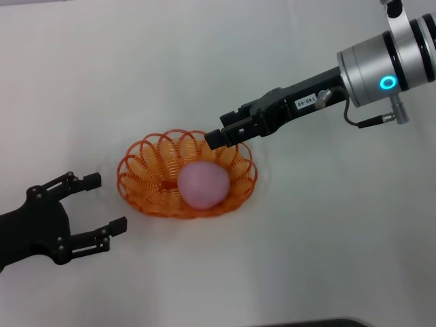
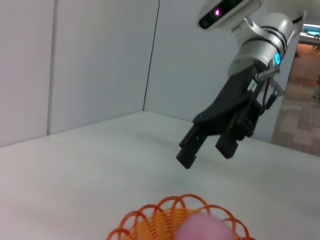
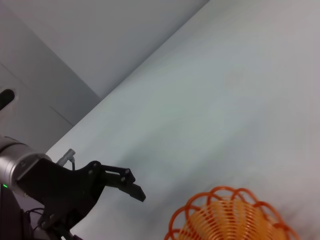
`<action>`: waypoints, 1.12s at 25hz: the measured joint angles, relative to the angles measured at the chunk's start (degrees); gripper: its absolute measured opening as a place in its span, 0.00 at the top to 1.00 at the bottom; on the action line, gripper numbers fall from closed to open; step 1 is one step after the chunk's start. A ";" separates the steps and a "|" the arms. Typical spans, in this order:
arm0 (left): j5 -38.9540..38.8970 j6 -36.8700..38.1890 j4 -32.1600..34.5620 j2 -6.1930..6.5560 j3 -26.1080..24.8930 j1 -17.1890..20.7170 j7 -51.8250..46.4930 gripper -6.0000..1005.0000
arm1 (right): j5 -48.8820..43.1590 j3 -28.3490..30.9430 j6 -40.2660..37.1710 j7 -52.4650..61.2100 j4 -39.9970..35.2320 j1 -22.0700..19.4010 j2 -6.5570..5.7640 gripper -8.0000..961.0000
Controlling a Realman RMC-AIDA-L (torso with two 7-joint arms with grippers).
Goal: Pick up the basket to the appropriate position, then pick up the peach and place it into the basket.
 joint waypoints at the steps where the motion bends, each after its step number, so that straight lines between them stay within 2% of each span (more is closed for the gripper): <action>1: -0.17 0.16 -0.12 0.01 -0.22 0.01 0.00 0.12 | 0.09 0.16 -0.08 -0.29 0.03 -0.15 0.00 0.19; 7: -0.61 0.62 -1.19 0.04 -1.65 -0.02 0.02 0.12 | 4.68 0.85 -1.65 -6.93 0.08 -3.71 -0.49 0.19; 10: -0.63 0.91 -2.01 0.14 -2.66 -0.01 0.27 0.12 | 7.58 2.38 -4.16 -13.03 -0.09 -7.23 -0.74 0.19; 15: -0.63 1.06 -2.23 0.20 -2.88 0.24 0.28 0.12 | 9.83 8.19 -8.82 -25.86 -0.20 -13.67 -0.91 0.19; 22: -0.25 2.30 -3.51 0.18 -3.42 0.26 0.32 0.12 | 9.21 12.26 -9.36 -40.30 0.55 -22.11 -1.20 0.19; 28: 0.76 2.78 -3.77 0.19 -2.73 0.46 0.31 0.12 | 9.08 15.53 -9.41 -52.32 3.26 -27.32 -1.18 0.20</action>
